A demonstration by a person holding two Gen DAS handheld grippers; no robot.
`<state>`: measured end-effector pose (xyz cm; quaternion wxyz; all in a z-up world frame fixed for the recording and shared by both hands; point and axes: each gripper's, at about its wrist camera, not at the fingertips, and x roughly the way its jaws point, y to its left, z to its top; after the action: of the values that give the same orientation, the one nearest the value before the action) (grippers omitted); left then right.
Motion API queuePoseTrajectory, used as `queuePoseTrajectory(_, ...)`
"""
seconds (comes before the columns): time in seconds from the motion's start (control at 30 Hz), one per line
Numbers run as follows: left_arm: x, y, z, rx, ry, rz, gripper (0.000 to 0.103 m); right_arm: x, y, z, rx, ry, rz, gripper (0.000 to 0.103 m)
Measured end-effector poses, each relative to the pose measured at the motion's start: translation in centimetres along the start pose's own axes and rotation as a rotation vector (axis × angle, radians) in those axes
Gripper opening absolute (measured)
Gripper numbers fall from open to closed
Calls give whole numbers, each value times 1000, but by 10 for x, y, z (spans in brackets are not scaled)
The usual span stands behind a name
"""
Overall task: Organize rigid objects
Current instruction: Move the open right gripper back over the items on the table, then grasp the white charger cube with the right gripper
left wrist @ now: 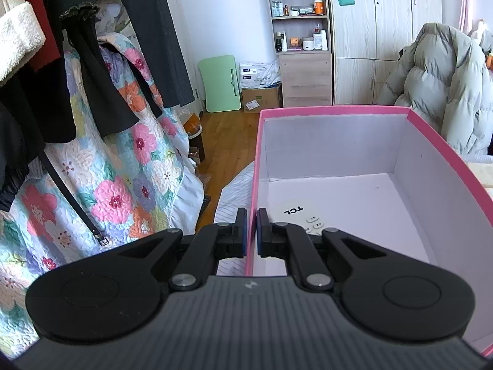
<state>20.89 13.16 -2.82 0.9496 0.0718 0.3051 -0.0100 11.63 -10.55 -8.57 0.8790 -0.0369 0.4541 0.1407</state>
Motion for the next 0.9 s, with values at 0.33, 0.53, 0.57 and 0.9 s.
queuePoseTrajectory(0.33,1,1,-1,30,-1,10,5,-11,-17,-8,115,-39,26,54)
queuePoseTrajectory(0.53,2,-2,-1,48,0,21,6,-33,-27,-2,154,-73,61,54)
queuePoseTrajectory(0.57,2,-1,-1,47,0,20,6,-37,-27,-1,155,-80,63,54)
queuePoseTrajectory(0.9,2,-4,-2,65,0,28,6,-87,-11,56,93,-268,215,54)
